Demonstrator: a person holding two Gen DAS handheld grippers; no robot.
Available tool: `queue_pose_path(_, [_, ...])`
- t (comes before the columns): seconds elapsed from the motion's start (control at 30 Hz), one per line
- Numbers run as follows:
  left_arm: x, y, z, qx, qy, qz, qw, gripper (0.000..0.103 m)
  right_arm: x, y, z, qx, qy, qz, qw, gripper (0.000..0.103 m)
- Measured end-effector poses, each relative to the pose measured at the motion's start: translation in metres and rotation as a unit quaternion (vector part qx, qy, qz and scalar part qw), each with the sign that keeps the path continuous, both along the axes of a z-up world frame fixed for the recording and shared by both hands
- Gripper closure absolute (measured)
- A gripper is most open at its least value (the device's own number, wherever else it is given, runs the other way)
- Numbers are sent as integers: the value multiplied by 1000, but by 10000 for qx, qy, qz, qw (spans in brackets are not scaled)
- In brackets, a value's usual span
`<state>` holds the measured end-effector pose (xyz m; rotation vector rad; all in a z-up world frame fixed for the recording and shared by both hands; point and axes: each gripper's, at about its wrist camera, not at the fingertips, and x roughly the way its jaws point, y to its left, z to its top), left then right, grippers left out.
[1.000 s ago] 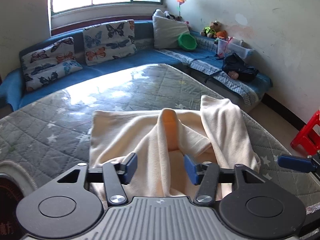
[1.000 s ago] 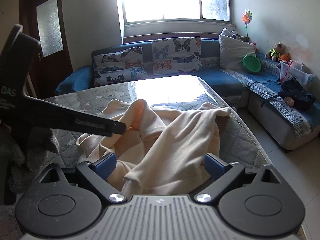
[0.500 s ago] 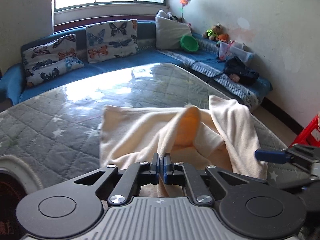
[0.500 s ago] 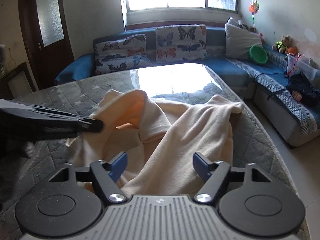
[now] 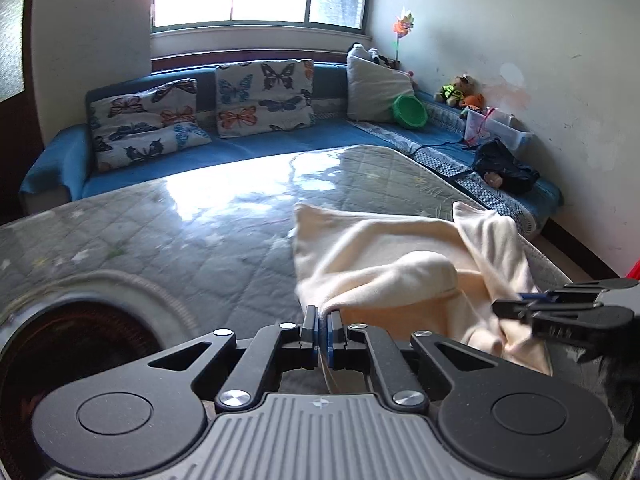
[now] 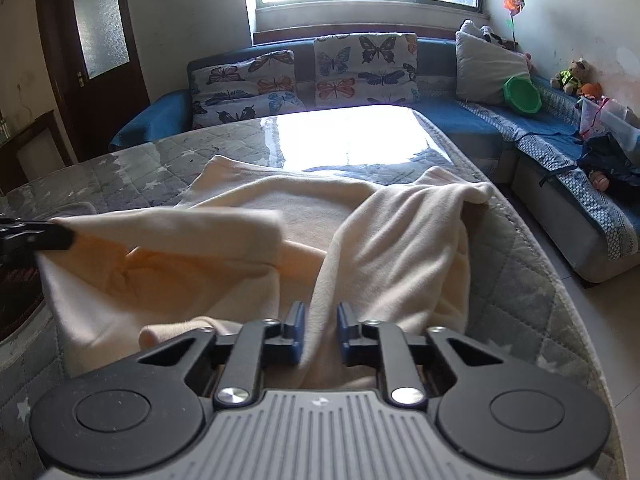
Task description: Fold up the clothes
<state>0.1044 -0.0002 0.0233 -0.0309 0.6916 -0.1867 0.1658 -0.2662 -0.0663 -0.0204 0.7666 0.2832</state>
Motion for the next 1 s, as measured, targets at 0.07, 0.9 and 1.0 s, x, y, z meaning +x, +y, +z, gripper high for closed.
queue_pose_path(0.07, [-11,7,1,27,-14,54,10000,99,-9,-4,3,-25,-54,36,10000,95])
queue_pose_path(0.9, [-151,82,-13,-17,427,850,9955,99,-58,29,34,118,-104,893,9959,77])
queue_pose_path(1.0, [-160,87,-15,-47,465,925,9946,99,-48,52,29,189,-4,1095,9938,70])
